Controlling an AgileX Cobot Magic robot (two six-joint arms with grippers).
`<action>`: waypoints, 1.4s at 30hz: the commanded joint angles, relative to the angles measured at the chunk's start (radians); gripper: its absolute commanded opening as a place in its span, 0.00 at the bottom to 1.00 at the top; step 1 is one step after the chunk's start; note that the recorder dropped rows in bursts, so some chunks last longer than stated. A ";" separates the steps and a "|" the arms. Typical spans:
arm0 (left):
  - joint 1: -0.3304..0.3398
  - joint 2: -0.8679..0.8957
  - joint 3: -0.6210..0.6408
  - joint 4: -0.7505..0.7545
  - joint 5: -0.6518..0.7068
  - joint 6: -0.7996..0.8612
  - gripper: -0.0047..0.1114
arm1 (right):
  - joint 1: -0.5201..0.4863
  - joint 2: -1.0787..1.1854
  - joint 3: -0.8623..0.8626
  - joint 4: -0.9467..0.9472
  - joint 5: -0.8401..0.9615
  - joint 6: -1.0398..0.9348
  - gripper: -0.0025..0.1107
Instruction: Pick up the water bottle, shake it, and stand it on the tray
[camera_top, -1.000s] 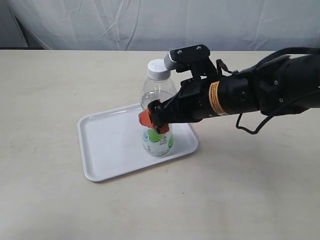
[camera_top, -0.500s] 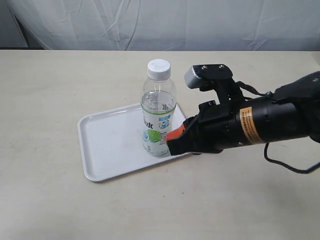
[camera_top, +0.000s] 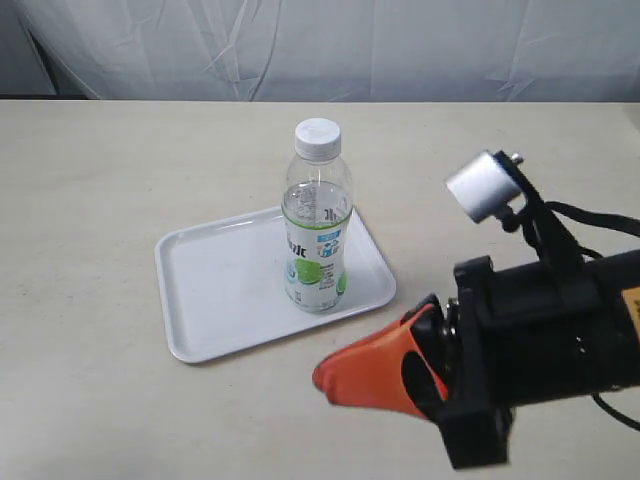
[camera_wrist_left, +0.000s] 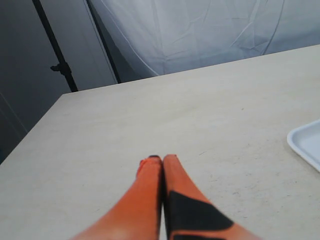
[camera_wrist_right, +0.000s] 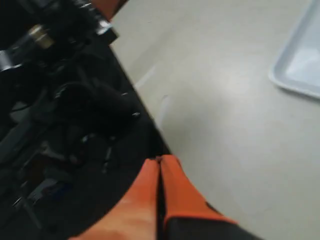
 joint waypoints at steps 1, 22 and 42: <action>0.001 -0.004 0.002 -0.004 -0.013 -0.008 0.04 | -0.005 -0.034 0.005 -0.004 -0.179 0.004 0.02; 0.001 -0.004 0.002 -0.004 -0.013 -0.008 0.04 | -0.084 -0.686 0.252 0.286 0.617 0.034 0.02; 0.001 -0.004 0.002 -0.004 -0.013 -0.008 0.04 | -0.611 -1.086 0.369 0.584 0.393 0.145 0.02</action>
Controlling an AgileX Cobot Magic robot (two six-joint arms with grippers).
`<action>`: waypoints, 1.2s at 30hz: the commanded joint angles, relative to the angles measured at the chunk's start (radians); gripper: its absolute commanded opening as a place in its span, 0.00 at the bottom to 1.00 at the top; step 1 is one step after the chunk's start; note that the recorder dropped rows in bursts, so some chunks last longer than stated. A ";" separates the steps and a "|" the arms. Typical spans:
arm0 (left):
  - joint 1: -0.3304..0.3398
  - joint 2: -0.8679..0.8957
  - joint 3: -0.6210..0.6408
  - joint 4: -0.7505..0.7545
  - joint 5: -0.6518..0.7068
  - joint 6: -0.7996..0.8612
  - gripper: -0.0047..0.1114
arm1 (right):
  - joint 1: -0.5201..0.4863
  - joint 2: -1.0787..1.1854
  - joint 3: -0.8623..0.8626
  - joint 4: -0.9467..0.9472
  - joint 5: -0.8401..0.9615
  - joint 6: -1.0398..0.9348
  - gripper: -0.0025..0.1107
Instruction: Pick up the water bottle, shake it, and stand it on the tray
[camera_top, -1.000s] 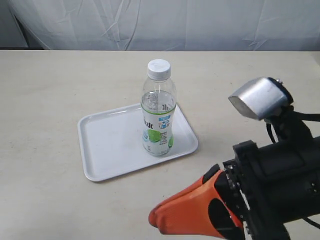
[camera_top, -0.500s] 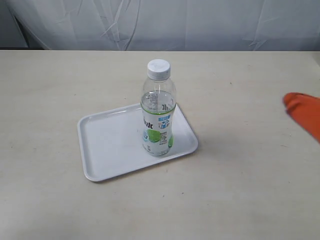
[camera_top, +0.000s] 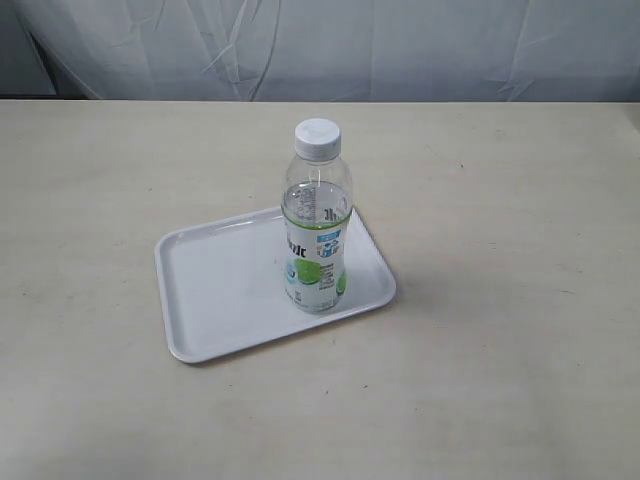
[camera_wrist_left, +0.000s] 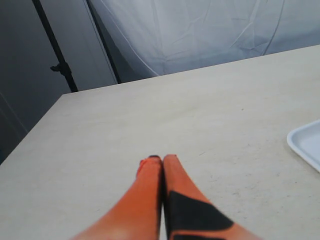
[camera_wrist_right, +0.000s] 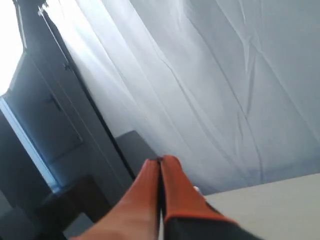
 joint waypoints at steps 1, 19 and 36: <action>0.001 -0.004 0.002 -0.004 -0.013 -0.008 0.04 | -0.008 -0.007 0.023 0.287 0.018 0.036 0.02; 0.001 -0.004 0.002 -0.004 -0.013 -0.008 0.04 | 0.017 -0.007 0.108 1.236 0.291 -1.185 0.02; 0.001 -0.004 0.002 -0.004 -0.013 -0.008 0.04 | -0.078 -0.007 0.145 1.373 0.795 -1.639 0.02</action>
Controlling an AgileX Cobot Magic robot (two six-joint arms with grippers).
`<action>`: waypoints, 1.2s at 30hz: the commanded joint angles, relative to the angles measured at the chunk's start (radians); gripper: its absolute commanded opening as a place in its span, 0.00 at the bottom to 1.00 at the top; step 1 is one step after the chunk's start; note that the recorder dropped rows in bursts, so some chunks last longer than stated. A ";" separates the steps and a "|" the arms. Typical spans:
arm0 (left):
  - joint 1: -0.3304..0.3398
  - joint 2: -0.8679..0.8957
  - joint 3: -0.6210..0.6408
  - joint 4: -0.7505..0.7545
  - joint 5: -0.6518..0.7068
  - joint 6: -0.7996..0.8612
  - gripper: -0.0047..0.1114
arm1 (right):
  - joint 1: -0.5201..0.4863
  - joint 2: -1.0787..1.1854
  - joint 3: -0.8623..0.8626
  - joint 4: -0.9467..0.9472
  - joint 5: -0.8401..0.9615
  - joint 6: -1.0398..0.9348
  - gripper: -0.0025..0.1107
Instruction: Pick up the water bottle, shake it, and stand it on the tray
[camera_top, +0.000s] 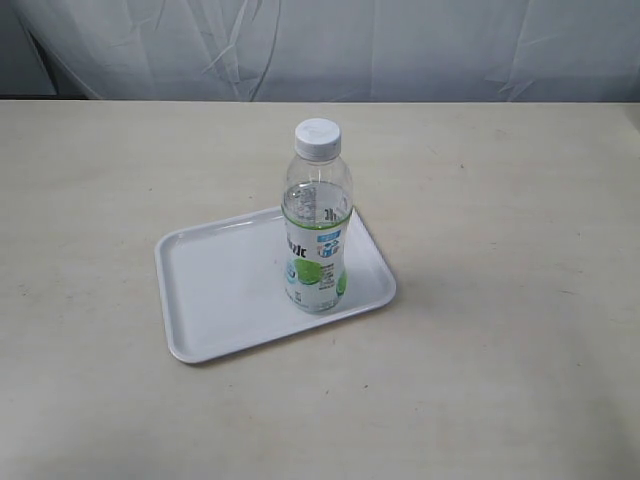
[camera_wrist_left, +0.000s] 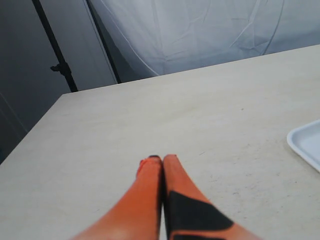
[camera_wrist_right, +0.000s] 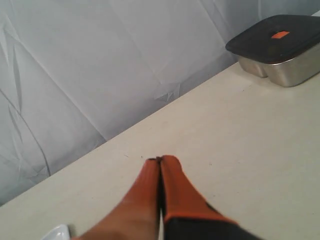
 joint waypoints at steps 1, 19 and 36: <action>0.001 -0.004 0.002 -0.004 -0.013 -0.008 0.04 | -0.014 -0.003 0.017 -0.022 -0.005 -0.014 0.02; 0.001 -0.004 0.002 -0.004 -0.013 -0.008 0.04 | -0.014 -0.003 0.027 -0.022 0.000 -0.014 0.02; 0.001 -0.004 0.002 -0.004 -0.013 -0.008 0.04 | -0.014 -0.003 0.027 -0.022 -0.001 -0.011 0.02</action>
